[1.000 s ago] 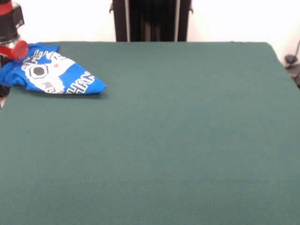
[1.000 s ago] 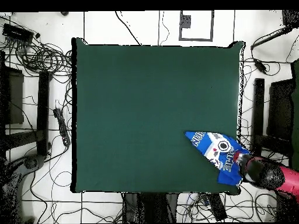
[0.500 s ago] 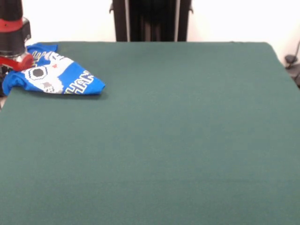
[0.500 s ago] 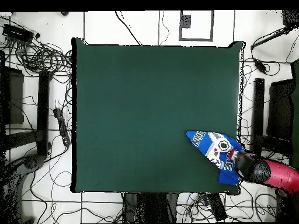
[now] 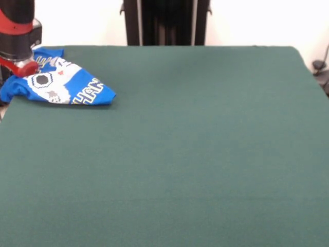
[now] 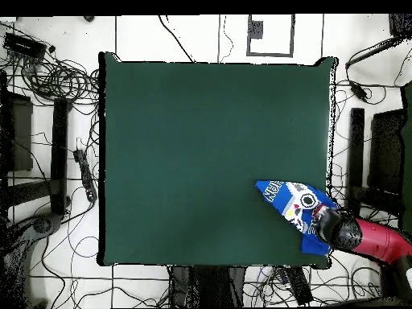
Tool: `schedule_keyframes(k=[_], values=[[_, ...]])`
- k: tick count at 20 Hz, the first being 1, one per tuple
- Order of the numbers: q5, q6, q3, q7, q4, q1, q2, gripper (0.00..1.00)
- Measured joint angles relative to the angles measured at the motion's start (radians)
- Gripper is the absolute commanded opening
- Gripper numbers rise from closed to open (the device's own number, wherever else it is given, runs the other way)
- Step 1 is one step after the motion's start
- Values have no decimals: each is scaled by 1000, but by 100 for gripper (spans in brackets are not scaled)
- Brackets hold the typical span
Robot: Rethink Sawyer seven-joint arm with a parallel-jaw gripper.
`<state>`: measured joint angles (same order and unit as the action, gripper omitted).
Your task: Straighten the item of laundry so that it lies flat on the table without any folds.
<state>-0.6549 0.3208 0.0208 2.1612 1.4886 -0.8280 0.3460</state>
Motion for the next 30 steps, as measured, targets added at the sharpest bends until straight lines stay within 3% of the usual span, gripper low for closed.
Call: schedule_keyframes(k=[7, 16, 27, 30], values=[[140, -48, 79, 125, 51, 47, 26, 0], [198, -101, 117, 128, 141, 90, 83, 0], [410, -101, 132, 129, 285, 267, 104, 0], [439, -101, 132, 129, 297, 278, 104, 0]])
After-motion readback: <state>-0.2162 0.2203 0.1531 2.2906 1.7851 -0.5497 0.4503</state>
